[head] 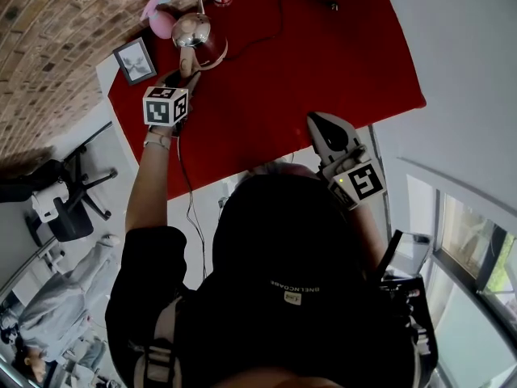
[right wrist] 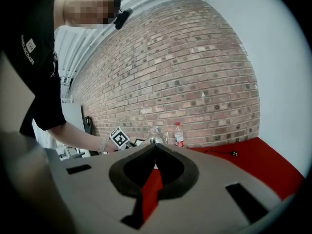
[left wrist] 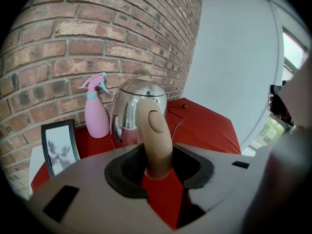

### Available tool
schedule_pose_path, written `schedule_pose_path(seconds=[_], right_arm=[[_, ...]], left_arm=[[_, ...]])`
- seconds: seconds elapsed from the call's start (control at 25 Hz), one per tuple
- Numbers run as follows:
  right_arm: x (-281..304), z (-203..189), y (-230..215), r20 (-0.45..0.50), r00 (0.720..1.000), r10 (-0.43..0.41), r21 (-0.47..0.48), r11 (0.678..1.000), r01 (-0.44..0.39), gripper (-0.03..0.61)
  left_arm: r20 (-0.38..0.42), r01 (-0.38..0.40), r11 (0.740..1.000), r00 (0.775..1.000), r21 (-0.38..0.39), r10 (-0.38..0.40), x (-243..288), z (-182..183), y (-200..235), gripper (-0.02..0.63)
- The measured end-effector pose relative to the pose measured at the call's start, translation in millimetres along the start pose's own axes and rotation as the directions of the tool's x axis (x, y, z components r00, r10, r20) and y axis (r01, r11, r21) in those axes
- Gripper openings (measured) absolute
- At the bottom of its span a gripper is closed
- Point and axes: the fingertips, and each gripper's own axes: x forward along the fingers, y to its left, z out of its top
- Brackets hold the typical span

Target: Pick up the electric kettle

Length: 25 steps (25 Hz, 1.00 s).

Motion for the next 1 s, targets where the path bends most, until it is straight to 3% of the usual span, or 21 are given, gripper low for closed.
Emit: schedule_pose_path(seconds=[0.04,0.24,0.6,0.76,1.0], right_arm=[[0,-2,-1,-0.011,1.000,-0.008,-0.008,1.000,0.008,0.008],[3,-4,-3,-0.033,0.999,-0.035,-0.016,0.999,0.034,0.008],[14,-5,-3,-0.054,0.996,-0.073,-0.016,0.997,0.073,0.008],[19,-7,-6,-0.058,0.994,-0.093,-0.006,0.996,0.093,0.008],[26,-7,-8,-0.064,0.993,-0.099,-0.001,0.995,0.099,0.008]], left_arm=[[0.004,0.016,1.000,1.000,0.011,-0.016,2,1,-1,0.138],[0.028,0.164,0.985,0.986,0.046,-0.166,7,4,-13,0.137],[-0.016,0.381,0.910,0.924,0.162,-0.383,27,4,-49,0.130],[0.020,0.408,0.892,0.907,0.196,-0.420,32,9,-62,0.132],[0.062,0.396,0.895,0.907,0.205,-0.416,35,14,-70,0.130]])
